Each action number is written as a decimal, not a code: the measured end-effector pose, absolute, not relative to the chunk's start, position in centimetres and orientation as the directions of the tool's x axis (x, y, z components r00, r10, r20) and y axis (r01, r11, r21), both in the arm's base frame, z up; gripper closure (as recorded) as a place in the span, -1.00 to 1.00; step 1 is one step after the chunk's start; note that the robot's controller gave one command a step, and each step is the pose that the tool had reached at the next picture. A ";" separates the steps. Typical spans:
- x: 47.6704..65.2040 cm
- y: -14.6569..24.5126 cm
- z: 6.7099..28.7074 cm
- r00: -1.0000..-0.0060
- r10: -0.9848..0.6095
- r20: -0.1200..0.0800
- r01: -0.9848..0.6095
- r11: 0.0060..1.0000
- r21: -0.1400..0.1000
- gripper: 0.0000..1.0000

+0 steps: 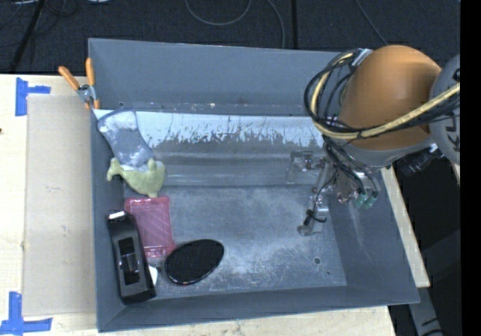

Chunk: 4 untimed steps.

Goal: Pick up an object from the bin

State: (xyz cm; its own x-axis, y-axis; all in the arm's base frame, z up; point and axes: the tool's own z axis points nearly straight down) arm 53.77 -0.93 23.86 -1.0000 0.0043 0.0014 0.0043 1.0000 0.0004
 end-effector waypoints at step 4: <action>49.6 4.4 21.9 -0.993 -0.119 -0.002 -0.119 0.993 0.000 -1.00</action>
Offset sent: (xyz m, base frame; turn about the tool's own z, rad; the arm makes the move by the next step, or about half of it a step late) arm -0.0493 -0.0107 -0.0519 -0.1360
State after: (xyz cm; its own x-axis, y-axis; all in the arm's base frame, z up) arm 49.60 4.41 21.85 -0.9929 -0.1189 -0.0021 -0.1189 0.9929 0.0000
